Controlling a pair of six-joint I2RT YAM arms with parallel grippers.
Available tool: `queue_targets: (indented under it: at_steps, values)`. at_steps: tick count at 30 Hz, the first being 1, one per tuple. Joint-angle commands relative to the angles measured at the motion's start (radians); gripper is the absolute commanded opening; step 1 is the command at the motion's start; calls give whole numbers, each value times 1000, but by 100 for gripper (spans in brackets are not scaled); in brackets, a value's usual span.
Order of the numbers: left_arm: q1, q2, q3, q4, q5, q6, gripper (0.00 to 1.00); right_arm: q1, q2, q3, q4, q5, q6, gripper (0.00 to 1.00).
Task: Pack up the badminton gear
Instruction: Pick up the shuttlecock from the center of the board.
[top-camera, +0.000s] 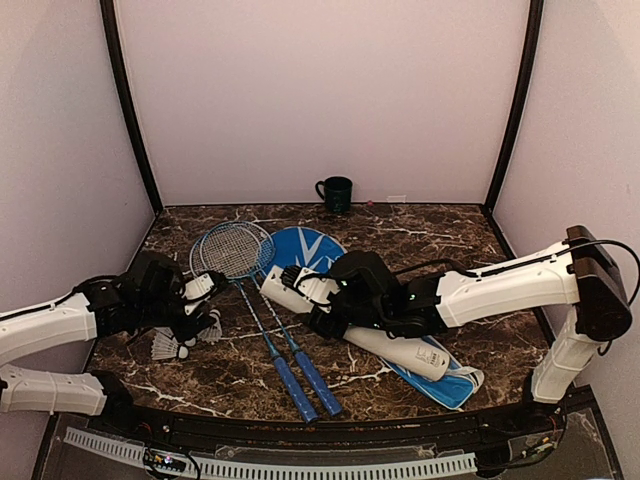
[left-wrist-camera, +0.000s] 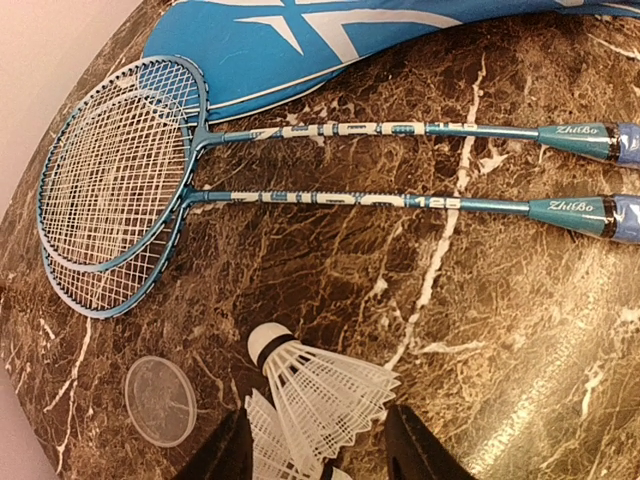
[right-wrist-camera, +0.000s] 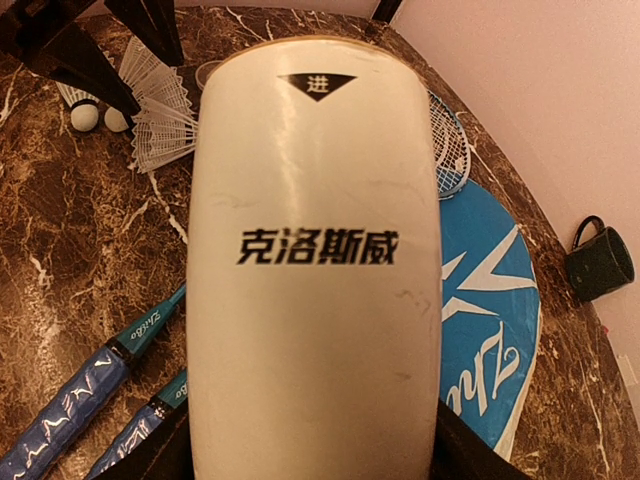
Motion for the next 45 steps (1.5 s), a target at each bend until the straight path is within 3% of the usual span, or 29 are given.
queue_targets:
  at_steps: [1,9,23,45]
  values:
    - [-36,-12,-23,7,-54,41,47,1,-37,-15,69,-4,4,68]
    - [-57,75,-14,1,-79,43,42,1,-35,-13,70,-8,9,67]
    - [-72,70,-39,5,-130,70,46,1,-34,-12,70,-7,9,68]
    - [-79,157,-29,45,-161,73,26,1,-33,-21,84,-15,17,68]
